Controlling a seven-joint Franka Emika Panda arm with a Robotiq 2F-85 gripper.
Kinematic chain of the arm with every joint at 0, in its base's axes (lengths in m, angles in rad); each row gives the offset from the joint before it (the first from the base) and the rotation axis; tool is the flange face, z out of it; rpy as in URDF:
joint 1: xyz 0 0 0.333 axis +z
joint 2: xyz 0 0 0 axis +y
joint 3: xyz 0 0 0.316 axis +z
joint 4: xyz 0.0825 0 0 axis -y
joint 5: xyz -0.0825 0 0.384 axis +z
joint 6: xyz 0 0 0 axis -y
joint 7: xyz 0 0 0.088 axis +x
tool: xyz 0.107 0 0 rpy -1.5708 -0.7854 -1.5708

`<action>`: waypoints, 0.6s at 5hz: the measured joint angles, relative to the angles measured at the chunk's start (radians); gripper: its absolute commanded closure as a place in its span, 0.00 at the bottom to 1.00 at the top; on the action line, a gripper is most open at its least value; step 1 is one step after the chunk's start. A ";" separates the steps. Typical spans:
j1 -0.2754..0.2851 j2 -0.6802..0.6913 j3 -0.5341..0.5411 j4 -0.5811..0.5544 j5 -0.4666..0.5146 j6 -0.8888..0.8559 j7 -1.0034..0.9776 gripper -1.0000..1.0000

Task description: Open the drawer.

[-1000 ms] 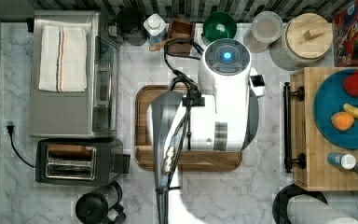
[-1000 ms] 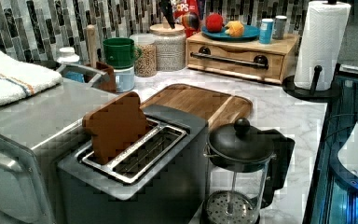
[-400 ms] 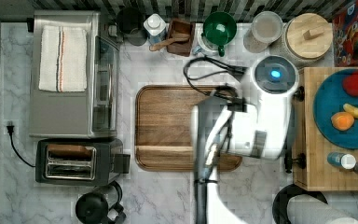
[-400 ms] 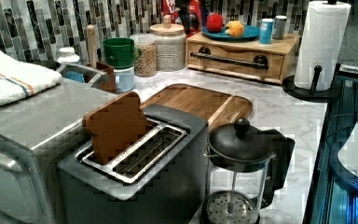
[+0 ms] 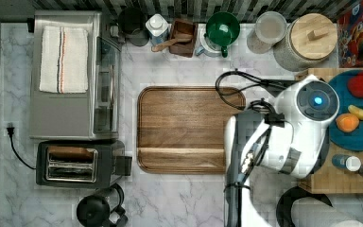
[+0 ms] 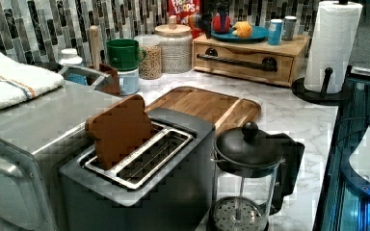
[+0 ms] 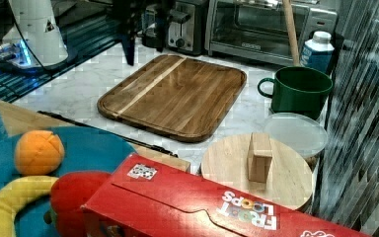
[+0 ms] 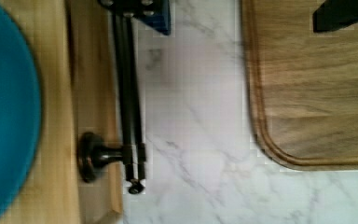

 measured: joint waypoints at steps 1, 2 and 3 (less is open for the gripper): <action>-0.011 0.011 -0.021 -0.016 -0.012 -0.009 -0.011 0.00; -0.016 0.028 -0.029 -0.018 -0.010 0.019 -0.049 0.00; -0.019 0.040 -0.029 -0.018 -0.014 0.103 -0.098 0.00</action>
